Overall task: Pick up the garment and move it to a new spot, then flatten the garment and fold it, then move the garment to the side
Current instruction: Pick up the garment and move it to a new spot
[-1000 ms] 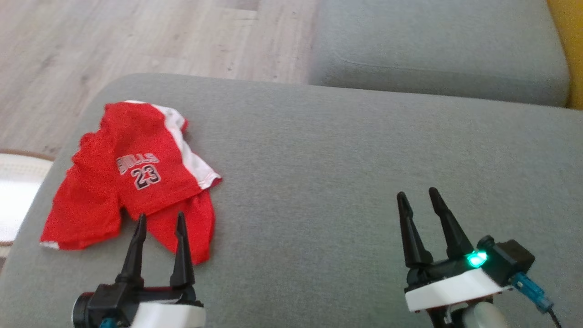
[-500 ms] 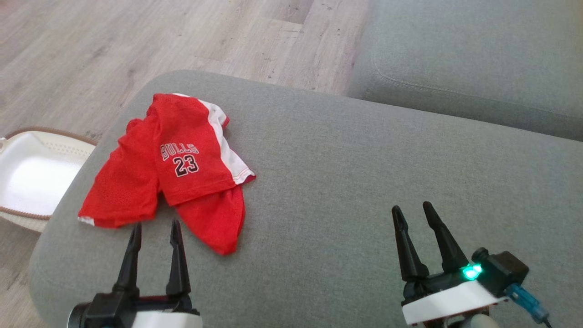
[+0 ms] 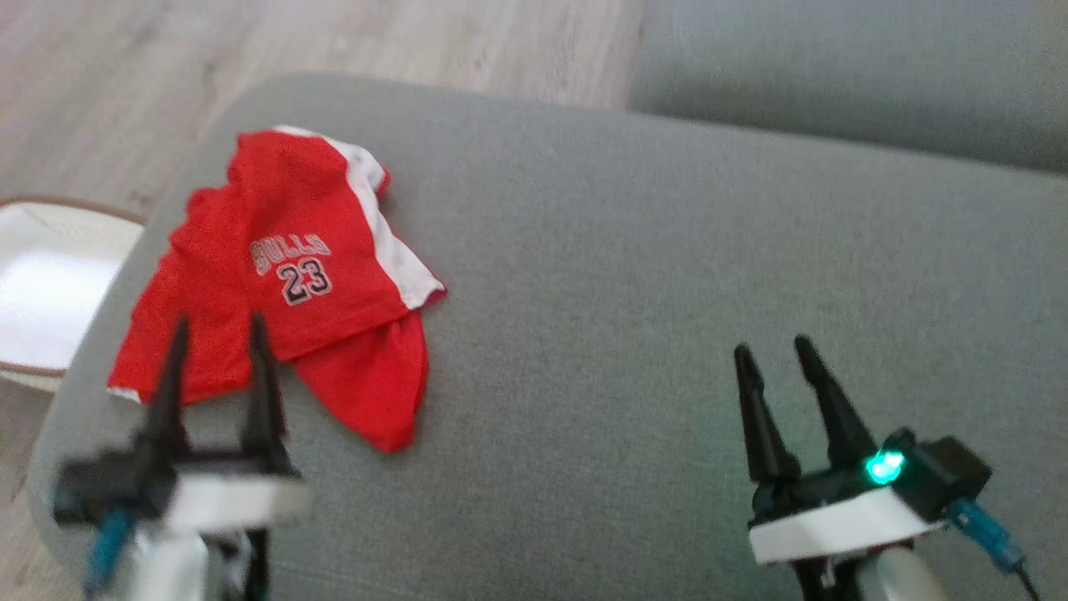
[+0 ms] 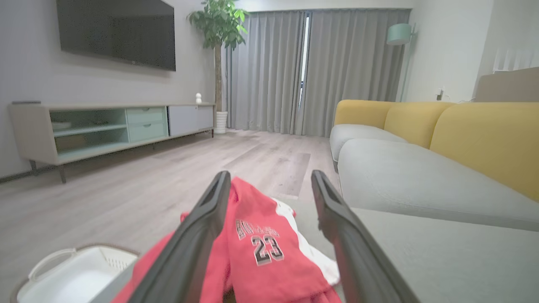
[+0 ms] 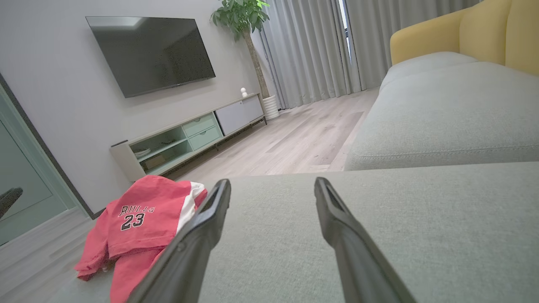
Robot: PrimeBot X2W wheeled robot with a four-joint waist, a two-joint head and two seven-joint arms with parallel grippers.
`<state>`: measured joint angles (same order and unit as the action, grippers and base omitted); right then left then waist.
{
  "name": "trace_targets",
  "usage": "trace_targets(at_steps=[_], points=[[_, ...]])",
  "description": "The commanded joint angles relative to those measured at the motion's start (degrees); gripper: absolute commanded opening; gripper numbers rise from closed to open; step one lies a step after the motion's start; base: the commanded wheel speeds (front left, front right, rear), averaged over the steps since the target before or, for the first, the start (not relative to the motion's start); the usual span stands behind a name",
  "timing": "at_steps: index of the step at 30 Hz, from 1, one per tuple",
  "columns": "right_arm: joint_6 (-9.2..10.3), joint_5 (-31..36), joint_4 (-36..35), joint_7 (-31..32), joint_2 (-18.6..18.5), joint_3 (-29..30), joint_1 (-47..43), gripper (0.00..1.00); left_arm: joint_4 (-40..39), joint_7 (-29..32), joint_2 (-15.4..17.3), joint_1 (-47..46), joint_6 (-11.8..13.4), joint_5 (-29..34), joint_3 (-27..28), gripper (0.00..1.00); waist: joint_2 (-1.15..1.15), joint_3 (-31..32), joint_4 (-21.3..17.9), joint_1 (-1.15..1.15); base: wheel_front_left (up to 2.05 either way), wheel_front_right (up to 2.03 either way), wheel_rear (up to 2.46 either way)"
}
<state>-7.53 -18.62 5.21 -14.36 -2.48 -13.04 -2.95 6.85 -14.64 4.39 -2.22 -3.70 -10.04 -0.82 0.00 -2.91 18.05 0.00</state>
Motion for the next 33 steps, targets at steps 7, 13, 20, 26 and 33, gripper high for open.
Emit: trace_targets(at_steps=[7, 13, 20, 26, 33], points=[[0.04, 3.08, -4.23, -0.63, -0.4, 1.88, 6.2, 1.0, 10.74, 3.95, 10.71, -20.58, -2.94, 0.42, 2.07, 1.0, 0.0, -10.62, -3.25, 0.0, 0.0, 0.0, 0.0], [0.04, 5.02, -6.28, -0.63, -0.4, 2.98, 8.45, 1.0, 22.41, 13.64, 17.81, -34.26, -3.72, -3.46, -1.48, 1.0, 0.0, -16.38, -5.29, 0.0, 0.0, 0.0, 0.0], [0.04, 6.22, -7.21, -0.63, -0.4, 2.97, 10.31, 1.0, 33.35, 19.7, 23.53, -43.61, -3.77, -10.78, -8.01, 1.0, 0.0, -20.23, -7.47, 0.0, 0.0, 0.0, 0.0], [0.04, 6.92, -7.47, -0.63, -0.4, 3.25, 10.12, 1.0, 40.72, 22.54, 25.01, -47.63, -3.78, -15.0, -13.2, 0.97, 0.0, -21.09, -8.21, 0.0, 0.0, 0.0, 0.0], [0.04, 6.91, -7.16, -0.63, -0.4, 4.03, 9.91, 1.0, 45.81, 17.41, 26.11, -50.4, -3.78, -14.97, -14.36, 0.0, 0.0, -20.55, -8.24, 0.0, 0.0, 0.0, 0.0]])
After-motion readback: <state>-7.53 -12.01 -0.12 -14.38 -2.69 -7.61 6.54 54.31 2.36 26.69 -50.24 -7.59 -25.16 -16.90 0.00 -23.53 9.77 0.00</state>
